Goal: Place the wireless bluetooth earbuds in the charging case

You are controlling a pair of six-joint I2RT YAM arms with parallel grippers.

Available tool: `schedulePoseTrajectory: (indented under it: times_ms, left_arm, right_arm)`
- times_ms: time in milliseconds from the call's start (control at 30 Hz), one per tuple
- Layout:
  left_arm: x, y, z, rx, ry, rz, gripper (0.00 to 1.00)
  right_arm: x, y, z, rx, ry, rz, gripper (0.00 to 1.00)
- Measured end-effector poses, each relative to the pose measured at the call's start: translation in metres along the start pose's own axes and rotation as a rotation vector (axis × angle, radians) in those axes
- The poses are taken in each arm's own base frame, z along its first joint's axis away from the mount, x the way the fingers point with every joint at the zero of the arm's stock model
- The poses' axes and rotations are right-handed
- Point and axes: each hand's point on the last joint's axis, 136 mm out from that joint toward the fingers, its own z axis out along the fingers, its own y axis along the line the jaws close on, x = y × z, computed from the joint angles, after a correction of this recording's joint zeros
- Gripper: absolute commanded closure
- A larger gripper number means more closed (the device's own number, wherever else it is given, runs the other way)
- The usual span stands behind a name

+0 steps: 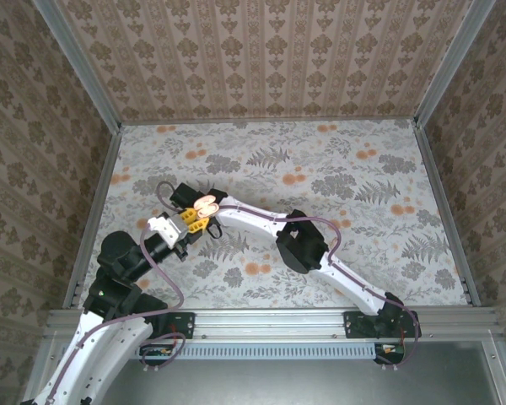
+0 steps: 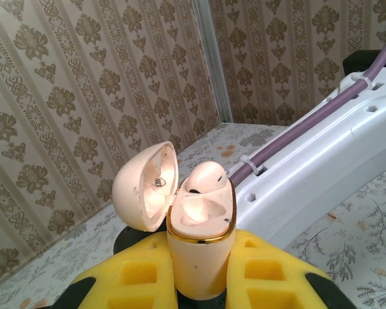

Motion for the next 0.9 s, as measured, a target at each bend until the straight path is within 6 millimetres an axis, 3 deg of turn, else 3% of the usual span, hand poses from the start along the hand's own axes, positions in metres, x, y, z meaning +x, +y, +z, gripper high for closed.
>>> schedulePoseTrajectory:
  times_ms: [433,900]
  left_arm:
    - [0.001,0.001,0.002,0.001,0.004,-0.013,1.0]
    - [0.0,0.007,0.015,-0.001,-0.007,-0.061,1.0]
  right_arm:
    - [0.022,-0.017,-0.015,0.036,0.06,0.036,0.76]
    - [0.085,-0.097,-0.062,0.126,0.128,0.241,0.82]
